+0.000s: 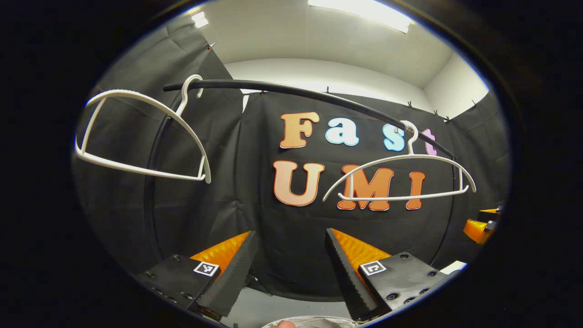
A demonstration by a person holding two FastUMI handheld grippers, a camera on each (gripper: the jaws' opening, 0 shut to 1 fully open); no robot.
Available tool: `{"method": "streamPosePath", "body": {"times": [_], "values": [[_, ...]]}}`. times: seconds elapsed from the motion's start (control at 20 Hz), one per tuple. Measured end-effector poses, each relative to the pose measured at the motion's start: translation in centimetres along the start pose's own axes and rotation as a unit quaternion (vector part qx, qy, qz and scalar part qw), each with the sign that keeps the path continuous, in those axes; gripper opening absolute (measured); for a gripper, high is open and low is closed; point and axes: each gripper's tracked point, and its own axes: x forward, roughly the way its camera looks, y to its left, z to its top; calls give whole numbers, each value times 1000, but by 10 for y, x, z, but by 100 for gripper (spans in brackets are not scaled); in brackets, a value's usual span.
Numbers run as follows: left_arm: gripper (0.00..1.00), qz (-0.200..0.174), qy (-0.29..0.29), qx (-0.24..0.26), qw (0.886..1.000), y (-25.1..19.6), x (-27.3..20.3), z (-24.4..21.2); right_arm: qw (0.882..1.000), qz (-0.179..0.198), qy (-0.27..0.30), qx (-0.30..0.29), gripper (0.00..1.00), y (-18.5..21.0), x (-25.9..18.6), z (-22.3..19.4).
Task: Grasp the clothes on the hanger with both hands and then place them into the laundry hamper below.
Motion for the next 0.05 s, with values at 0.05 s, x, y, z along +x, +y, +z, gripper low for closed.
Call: {"method": "streamPosePath", "body": {"times": [0.05], "values": [[97,-1,0,0,1000,0,0,0,1000,1,1,1,94,1,0,-1]]}}
